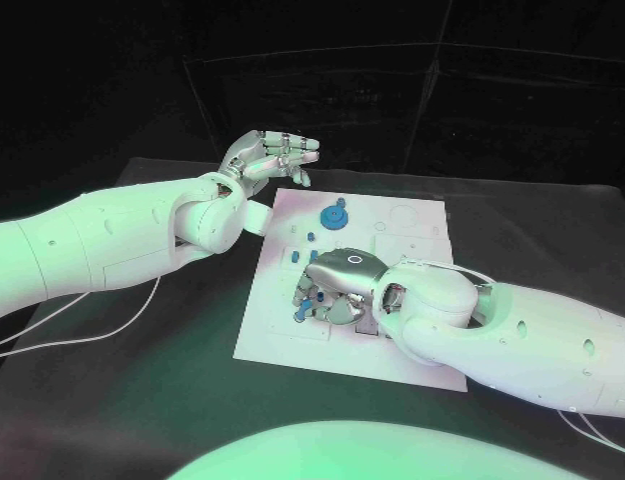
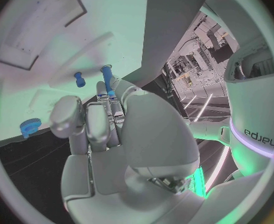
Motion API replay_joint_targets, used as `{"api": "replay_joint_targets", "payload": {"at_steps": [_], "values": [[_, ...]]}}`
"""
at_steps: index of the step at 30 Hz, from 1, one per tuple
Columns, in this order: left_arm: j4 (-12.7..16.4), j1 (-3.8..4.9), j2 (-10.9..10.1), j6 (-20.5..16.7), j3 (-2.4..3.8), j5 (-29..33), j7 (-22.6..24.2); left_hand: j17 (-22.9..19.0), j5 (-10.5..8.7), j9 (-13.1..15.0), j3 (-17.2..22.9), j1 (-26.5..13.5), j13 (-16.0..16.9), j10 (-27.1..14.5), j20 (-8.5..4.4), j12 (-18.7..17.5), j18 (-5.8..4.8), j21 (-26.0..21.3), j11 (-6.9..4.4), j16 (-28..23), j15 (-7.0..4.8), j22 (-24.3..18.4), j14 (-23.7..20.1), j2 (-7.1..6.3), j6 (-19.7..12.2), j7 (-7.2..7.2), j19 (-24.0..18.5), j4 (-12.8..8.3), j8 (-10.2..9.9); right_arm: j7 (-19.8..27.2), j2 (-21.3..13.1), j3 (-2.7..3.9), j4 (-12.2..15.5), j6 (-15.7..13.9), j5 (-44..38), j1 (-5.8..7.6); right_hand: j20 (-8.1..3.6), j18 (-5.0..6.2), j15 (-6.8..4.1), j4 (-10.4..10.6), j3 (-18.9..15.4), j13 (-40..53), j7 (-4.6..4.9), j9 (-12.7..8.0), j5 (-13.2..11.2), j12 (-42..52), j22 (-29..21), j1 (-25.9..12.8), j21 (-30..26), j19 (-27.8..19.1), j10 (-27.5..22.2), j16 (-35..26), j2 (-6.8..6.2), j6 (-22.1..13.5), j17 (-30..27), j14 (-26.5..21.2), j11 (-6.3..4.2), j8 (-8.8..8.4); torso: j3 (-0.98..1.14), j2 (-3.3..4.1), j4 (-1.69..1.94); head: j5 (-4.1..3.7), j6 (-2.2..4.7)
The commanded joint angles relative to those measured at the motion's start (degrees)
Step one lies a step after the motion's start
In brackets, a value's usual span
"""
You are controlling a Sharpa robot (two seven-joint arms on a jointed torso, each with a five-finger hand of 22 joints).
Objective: Assemble the parts on the task board
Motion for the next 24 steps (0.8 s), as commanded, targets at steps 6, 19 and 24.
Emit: {"api": "replay_joint_targets", "payload": {"at_steps": [6,19,24], "values": [[-0.1,0.10,0.2,0.5,0.05,0.1,0.2,-0.1,0.22,-0.1,-0.1,0.4,-0.1,-0.3,-0.12,0.3,0.70,-0.2,-0.04,-0.1,0.11,0.0,-0.3,0.04,-0.1,0.20,-0.5,-0.3,0.2,-0.9,0.6,-0.04,-0.3,2.4,-1.8,0.00,0.17,-0.87,-0.06,-0.1,0.4,0.1,0.28,0.0,0.2,-0.4,0.0,-0.2,0.3,0.1,0.3,0.1,-0.41,0.3,0.0,1.1,0.19,0.00,0.00,0.02,0.00,0.09,-0.15],[-0.1,0.10,0.2,0.6,0.04,0.1,0.1,-0.1,0.22,-0.1,-0.1,0.4,-0.1,-0.3,-0.12,0.3,0.70,-0.2,-0.04,-0.1,0.11,0.0,-0.3,0.04,-0.1,0.20,-0.5,-0.3,0.2,-1.7,1.5,-0.14,-0.7,2.6,-3.6,-0.14,0.22,-0.84,-0.03,-0.2,0.7,0.1,0.32,0.0,0.2,-0.5,-0.1,-0.6,0.2,0.0,0.4,0.0,-0.63,0.3,-0.3,1.0,0.24,-0.08,0.00,-0.02,0.01,0.18,-0.32],[-0.1,0.10,0.2,0.6,0.04,0.1,0.1,-0.1,0.22,-0.1,-0.1,0.4,-0.1,-0.3,-0.12,0.3,0.70,-0.2,-0.04,-0.1,0.11,0.0,-0.3,0.04,-0.1,0.20,-0.5,-0.3,0.2,-1.2,1.8,-0.45,-0.7,1.9,-3.8,-0.17,0.48,-0.77,0.37,0.2,0.5,0.0,0.80,-0.1,1.6,-1.5,-0.6,-2.8,-0.1,-0.4,-0.6,0.0,-1.97,-0.9,-0.4,0.9,0.69,-0.80,-0.04,-0.02,0.00,0.18,-0.34]]}}
